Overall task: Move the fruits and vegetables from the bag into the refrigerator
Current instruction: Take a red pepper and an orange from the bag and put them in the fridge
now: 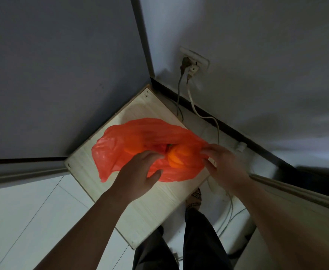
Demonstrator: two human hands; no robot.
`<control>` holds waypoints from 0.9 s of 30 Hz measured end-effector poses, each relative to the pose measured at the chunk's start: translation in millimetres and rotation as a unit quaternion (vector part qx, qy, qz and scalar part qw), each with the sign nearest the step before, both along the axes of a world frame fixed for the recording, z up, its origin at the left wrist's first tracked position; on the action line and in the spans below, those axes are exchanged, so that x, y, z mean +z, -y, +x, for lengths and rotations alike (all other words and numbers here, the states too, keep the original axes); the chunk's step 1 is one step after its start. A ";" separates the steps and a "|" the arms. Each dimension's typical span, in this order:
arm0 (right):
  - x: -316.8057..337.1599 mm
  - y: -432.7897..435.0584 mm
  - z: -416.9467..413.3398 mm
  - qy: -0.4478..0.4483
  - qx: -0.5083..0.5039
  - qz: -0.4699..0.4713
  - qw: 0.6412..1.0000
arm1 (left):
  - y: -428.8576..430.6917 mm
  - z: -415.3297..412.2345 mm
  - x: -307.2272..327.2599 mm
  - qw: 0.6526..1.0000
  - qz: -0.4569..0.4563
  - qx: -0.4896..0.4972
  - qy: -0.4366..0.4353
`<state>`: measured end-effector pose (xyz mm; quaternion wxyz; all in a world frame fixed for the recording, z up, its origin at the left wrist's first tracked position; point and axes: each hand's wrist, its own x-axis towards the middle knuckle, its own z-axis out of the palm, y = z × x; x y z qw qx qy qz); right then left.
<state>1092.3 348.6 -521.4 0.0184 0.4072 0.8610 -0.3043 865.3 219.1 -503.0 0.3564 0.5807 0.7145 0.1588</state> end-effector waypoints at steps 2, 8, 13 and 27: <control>-7.2 1.9 6.1 0.051 0.045 -0.066 0.995 | -3.6 3.2 0.9 1.000 0.000 -0.003 0.014; -0.1 1.1 7.5 -0.014 -0.031 -0.109 0.993 | -10.2 9.8 6.6 0.999 0.019 -0.019 0.032; 24.4 8.6 -11.0 -0.109 -0.005 -0.001 0.994 | -10.1 3.7 10.9 0.999 0.039 -0.024 0.008; 32.6 28.3 2.5 -0.055 0.047 -0.146 0.987 | -35.4 -45.2 -5.2 0.998 -0.014 -0.034 -0.059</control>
